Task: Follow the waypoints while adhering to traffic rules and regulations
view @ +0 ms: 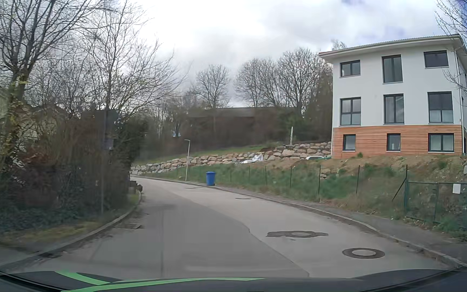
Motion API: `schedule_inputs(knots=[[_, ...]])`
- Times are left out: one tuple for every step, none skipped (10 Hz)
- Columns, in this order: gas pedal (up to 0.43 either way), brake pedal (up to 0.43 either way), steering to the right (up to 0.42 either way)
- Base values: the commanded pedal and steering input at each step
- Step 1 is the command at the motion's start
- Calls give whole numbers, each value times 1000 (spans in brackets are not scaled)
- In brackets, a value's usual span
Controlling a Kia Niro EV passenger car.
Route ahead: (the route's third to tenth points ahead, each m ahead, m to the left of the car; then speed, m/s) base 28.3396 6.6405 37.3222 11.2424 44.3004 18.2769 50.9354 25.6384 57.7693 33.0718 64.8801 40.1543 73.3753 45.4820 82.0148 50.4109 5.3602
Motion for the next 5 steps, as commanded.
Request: schedule_inputs(knots=[[209, 0, 70], [209, 0, 38], [209, 0, 16], [220, 0, 4], [228, 0, -7]])
